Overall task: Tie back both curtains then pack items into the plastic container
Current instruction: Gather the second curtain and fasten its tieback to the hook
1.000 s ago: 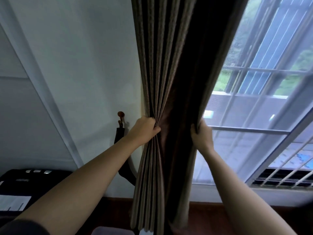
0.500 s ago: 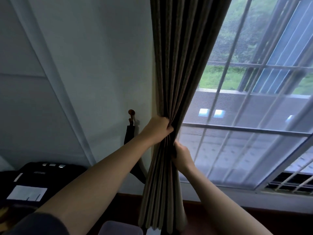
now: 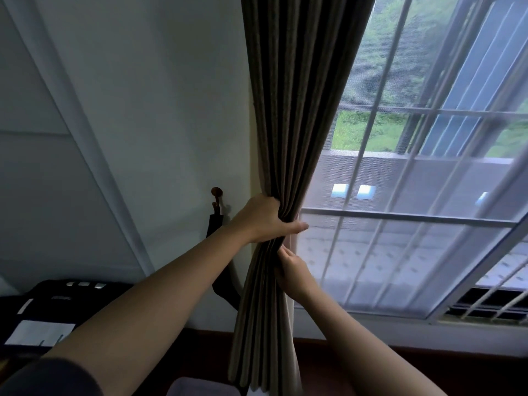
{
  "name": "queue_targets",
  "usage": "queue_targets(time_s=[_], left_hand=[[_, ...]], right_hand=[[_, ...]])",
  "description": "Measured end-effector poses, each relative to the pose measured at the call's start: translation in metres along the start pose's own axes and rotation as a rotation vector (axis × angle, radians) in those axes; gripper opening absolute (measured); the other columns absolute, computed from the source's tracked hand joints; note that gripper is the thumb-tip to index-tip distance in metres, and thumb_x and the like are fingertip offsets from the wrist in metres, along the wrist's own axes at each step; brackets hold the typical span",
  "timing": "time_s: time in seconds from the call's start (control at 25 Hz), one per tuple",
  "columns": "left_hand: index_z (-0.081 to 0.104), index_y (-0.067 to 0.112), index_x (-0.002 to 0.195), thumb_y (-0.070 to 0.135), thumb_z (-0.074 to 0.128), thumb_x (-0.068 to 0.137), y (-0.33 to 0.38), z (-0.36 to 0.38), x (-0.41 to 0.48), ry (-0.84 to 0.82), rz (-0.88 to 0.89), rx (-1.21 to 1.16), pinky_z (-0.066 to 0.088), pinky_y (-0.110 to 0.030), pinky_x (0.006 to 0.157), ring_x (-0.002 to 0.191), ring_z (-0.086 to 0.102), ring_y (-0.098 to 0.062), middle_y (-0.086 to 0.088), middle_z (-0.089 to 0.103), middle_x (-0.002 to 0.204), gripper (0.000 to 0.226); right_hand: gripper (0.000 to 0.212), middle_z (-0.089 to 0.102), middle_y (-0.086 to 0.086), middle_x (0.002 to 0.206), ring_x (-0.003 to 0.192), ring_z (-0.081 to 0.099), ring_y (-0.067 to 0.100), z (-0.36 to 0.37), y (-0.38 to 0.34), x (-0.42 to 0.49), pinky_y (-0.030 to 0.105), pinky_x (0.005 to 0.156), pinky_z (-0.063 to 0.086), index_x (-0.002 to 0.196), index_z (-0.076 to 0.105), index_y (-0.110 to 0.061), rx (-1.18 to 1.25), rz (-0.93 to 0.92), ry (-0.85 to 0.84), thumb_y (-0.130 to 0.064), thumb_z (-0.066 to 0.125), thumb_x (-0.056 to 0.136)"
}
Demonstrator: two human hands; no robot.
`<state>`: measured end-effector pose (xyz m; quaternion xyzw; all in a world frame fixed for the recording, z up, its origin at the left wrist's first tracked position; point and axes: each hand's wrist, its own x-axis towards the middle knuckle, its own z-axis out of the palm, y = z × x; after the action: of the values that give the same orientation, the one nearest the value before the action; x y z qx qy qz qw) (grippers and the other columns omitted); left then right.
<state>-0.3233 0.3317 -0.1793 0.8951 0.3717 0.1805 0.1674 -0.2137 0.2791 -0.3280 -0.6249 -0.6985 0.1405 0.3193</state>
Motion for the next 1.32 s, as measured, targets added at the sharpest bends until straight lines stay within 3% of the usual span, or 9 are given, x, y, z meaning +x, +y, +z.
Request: queue_targets(time_s=[0.24, 0.32, 0.48, 0.64, 0.72, 0.84, 0.92, 1.24, 1.32], left_hand=[[0.038, 0.017, 0.057, 0.025, 0.052, 0.09, -0.007, 0.004, -0.006, 0.075, -0.054, -0.002, 0.029, -0.018, 0.044, 0.048, 0.045, -0.011, 0.004, 0.044, 0.055, 0.037], [0.04, 0.017, 0.063, 0.023, 0.051, 0.091, -0.013, 0.01, -0.015, 0.131, -0.049, -0.114, 0.035, -0.019, 0.049, 0.05, 0.048, -0.011, 0.006, 0.046, 0.057, 0.03], [0.053, 0.007, 0.106, 0.025, 0.047, 0.09, -0.03, 0.017, -0.021, 0.134, -0.099, -0.287, 0.052, -0.036, 0.079, 0.086, 0.063, -0.025, -0.012, 0.066, 0.092, 0.025], [0.049, 0.022, 0.129, 0.019, 0.045, 0.087, -0.035, 0.014, -0.023, 0.067, -0.128, -0.584, 0.041, -0.027, 0.099, 0.112, 0.055, -0.01, 0.002, 0.062, 0.119, 0.042], [0.055, 0.024, 0.121, 0.014, 0.045, 0.089, -0.033, 0.013, -0.024, 0.023, -0.163, -0.652, 0.04, -0.024, 0.096, 0.105, 0.055, -0.008, 0.002, 0.064, 0.112, 0.035], [0.058, 0.029, 0.096, 0.011, 0.043, 0.091, -0.026, 0.01, -0.028, -0.031, -0.204, -0.739, 0.04, -0.02, 0.081, 0.083, 0.054, -0.005, 0.015, 0.06, 0.079, 0.025], [0.059, 0.02, 0.111, 0.009, 0.041, 0.093, -0.024, 0.009, -0.031, -0.037, -0.195, -0.787, 0.041, -0.018, 0.08, 0.082, 0.054, -0.001, 0.019, 0.057, 0.078, 0.028], [0.057, 0.02, 0.095, 0.006, 0.039, 0.094, -0.023, 0.002, -0.039, -0.011, -0.219, -0.787, 0.04, -0.008, 0.072, 0.084, 0.054, -0.009, 0.0, 0.057, 0.087, 0.022], [0.055, 0.026, 0.102, 0.007, 0.039, 0.094, -0.024, 0.003, -0.041, 0.01, -0.211, -0.775, 0.039, -0.003, 0.073, 0.086, 0.054, -0.003, 0.008, 0.058, 0.089, 0.026]], right_hand=[[0.049, 0.008, -0.023, 0.153, 0.143, 0.0, -0.004, 0.004, -0.007, -0.002, 0.01, 0.115, 0.005, 0.143, 0.014, -0.038, 0.427, 0.105, 0.072, -0.033, 0.021, 0.095], [0.047, 0.003, -0.018, 0.156, 0.142, -0.004, -0.008, 0.004, -0.009, 0.007, 0.019, 0.119, 0.002, 0.141, 0.009, -0.039, 0.495, 0.153, 0.17, -0.045, 0.013, 0.095], [0.05, 0.009, -0.014, 0.156, 0.146, 0.003, 0.002, -0.014, -0.02, 0.043, 0.034, 0.122, 0.006, 0.143, 0.011, -0.034, 0.618, 0.197, 0.33, -0.046, 0.013, 0.094], [0.045, 0.052, 0.0, 0.136, 0.128, 0.046, 0.008, -0.047, -0.041, 0.07, 0.026, 0.109, 0.034, 0.138, 0.042, -0.017, 0.961, 0.213, 0.369, -0.028, 0.015, 0.104], [0.044, 0.063, 0.01, 0.111, 0.108, 0.057, 0.018, -0.057, -0.043, 0.077, 0.033, 0.097, 0.042, 0.114, 0.056, -0.01, 0.997, 0.292, 0.377, -0.024, 0.016, 0.103], [0.049, 0.064, 0.022, 0.11, 0.111, 0.056, 0.033, -0.06, -0.036, 0.078, 0.046, 0.099, 0.045, 0.109, 0.058, -0.001, 0.96, 0.305, 0.377, -0.029, 0.019, 0.099], [0.047, 0.063, 0.024, 0.112, 0.111, 0.056, 0.035, -0.063, -0.031, 0.076, 0.05, 0.099, 0.046, 0.109, 0.058, -0.002, 0.963, 0.249, 0.359, -0.032, 0.023, 0.096], [0.032, 0.06, 0.007, 0.112, 0.104, 0.056, 0.016, -0.066, -0.042, 0.062, 0.025, 0.086, 0.051, 0.116, 0.052, -0.015, 1.012, 0.249, 0.274, -0.017, 0.023, 0.103], [0.032, 0.057, 0.009, 0.12, 0.111, 0.054, 0.018, -0.063, -0.04, 0.059, 0.03, 0.094, 0.047, 0.12, 0.05, -0.016, 0.997, 0.273, 0.309, -0.018, 0.023, 0.103]])
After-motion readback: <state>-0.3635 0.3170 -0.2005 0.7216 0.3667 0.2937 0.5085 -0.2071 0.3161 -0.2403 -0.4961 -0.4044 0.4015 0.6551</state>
